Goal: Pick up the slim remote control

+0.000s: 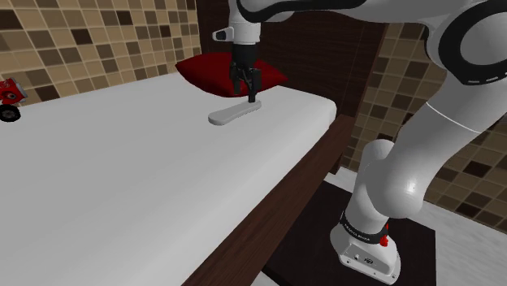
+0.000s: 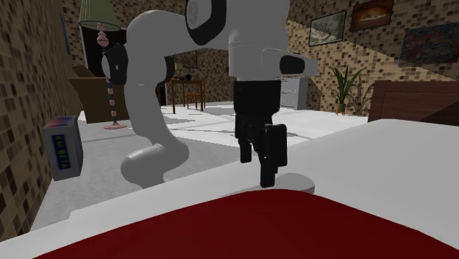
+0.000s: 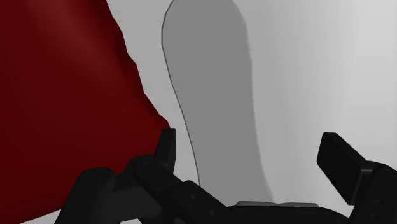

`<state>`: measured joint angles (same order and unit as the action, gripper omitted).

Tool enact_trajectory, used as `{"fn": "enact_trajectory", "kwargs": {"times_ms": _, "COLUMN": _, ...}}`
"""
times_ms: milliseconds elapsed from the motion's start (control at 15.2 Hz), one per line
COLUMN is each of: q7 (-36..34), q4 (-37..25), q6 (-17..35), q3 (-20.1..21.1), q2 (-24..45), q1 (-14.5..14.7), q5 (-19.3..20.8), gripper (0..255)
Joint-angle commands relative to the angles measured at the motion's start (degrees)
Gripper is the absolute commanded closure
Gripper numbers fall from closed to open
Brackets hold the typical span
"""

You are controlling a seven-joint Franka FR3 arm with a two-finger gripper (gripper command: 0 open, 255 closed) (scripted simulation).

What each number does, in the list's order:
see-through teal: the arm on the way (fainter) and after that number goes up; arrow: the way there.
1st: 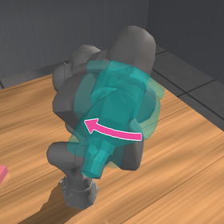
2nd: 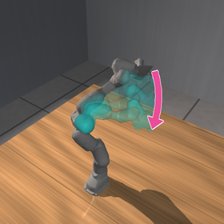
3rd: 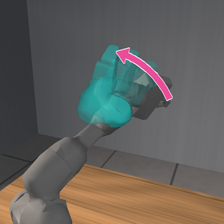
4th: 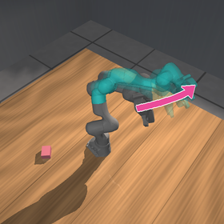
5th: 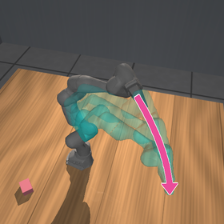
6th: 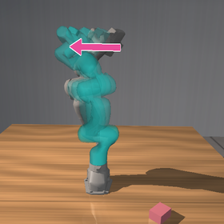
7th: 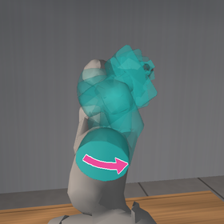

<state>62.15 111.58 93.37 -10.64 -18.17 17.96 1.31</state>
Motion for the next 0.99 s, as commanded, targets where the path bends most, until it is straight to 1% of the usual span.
{"fn": "enact_trajectory", "kwargs": {"times_ms": 0, "q7": 9.1, "q4": -3.2, "q6": -0.2, "q3": 0.0, "q2": 3.6, "q1": 2.3, "q5": 0.4, "gripper": 0}}
{"fn": "enact_trajectory", "kwargs": {"times_ms": 462, "q7": 9.1, "q4": 2.8, "q6": 5.2, "q3": 0.0, "q2": 3.0, "q1": 2.1, "q5": 0.5, "gripper": 0}}
{"fn": "enact_trajectory", "kwargs": {"times_ms": 660, "q7": 9.1, "q4": 3.3, "q6": 5.7, "q3": 0.0, "q2": 3.0, "q1": 2.1, "q5": 0.5, "gripper": 0}}
{"fn": "enact_trajectory", "kwargs": {"times_ms": 726, "q7": 9.1, "q4": 3.1, "q6": 5.6, "q3": 0.0, "q2": 3.0, "q1": 2.1, "q5": 0.5, "gripper": 255}}
{"fn": "enact_trajectory", "kwargs": {"times_ms": 924, "q7": 9.1, "q4": 3.1, "q6": 5.6, "q3": 0.0, "q2": 3.0, "q1": 2.0, "q5": 0.5, "gripper": 255}}
